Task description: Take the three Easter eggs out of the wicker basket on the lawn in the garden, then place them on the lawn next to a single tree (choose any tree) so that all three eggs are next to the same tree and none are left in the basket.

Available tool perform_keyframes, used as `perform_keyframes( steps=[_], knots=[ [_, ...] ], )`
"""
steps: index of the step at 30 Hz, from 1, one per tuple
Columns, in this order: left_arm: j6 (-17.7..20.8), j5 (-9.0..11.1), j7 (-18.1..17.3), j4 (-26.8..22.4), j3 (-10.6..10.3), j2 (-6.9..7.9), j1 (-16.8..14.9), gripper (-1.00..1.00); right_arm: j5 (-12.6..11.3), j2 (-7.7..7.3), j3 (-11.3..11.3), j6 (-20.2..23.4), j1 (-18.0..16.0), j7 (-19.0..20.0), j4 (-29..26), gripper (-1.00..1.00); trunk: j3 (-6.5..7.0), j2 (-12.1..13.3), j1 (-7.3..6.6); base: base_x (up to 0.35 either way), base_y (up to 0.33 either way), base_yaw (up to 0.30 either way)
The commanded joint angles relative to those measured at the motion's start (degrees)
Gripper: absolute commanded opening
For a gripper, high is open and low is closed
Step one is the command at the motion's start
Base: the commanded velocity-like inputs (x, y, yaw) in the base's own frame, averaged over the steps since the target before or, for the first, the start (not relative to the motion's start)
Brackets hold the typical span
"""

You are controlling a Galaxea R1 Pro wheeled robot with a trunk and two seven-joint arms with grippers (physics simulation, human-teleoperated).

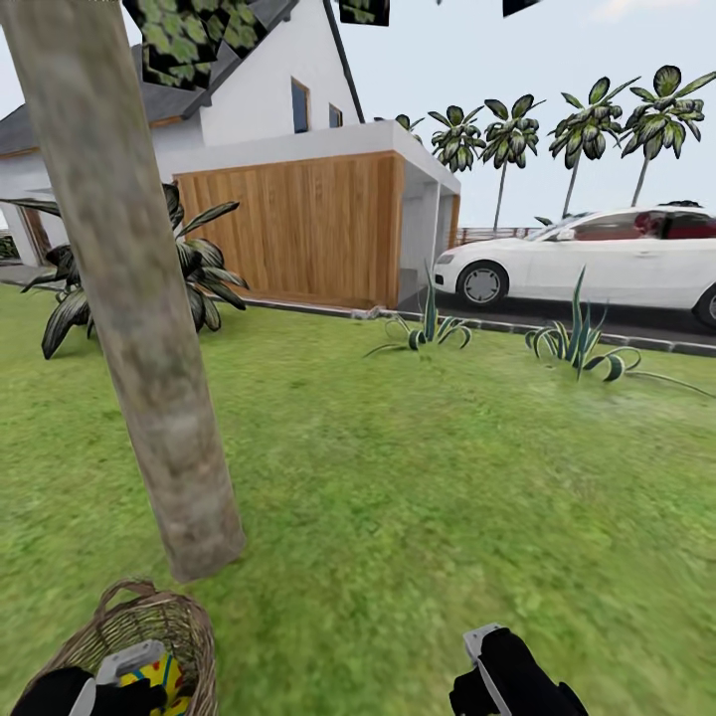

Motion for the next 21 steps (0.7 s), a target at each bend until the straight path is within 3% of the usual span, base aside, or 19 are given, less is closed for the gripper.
perform_keyframes(
  steps=[1,4,5,7,21],
  knots=[
    [0.37,-0.04,-0.25,-0.03,0.12,0.08,-0.03,1.00,0.61,-0.01,0.05,0.27,-0.02,0.42,-0.08,1.00,0.12,0.39,-0.23,0.000,0.000,0.000],
    [0.90,-0.06,-0.28,0.15,0.13,1.13,-0.03,1.00,0.62,-0.01,0.05,0.27,-0.03,0.44,-0.08,1.00,0.66,1.59,-0.89,0.000,0.000,0.000],
    [2.87,0.09,-0.37,0.42,0.07,2.47,-0.05,1.00,0.56,-0.07,0.01,0.32,-0.02,0.44,-0.15,1.00,0.84,1.99,-1.11,0.000,0.000,0.000],
    [4.36,0.15,-0.52,0.39,0.06,2.92,-0.09,1.00,0.54,-0.09,0.02,0.34,-0.03,0.44,-0.18,1.00,1.20,2.79,-1.55,0.000,0.000,0.000],
    [5.46,0.26,-0.74,2.14,-0.05,2.81,-0.47,1.00,0.53,-0.44,-0.13,0.43,-0.04,0.70,-1.21,1.00,3.71,8.41,-4.63,0.000,0.000,0.000]
  ],
)
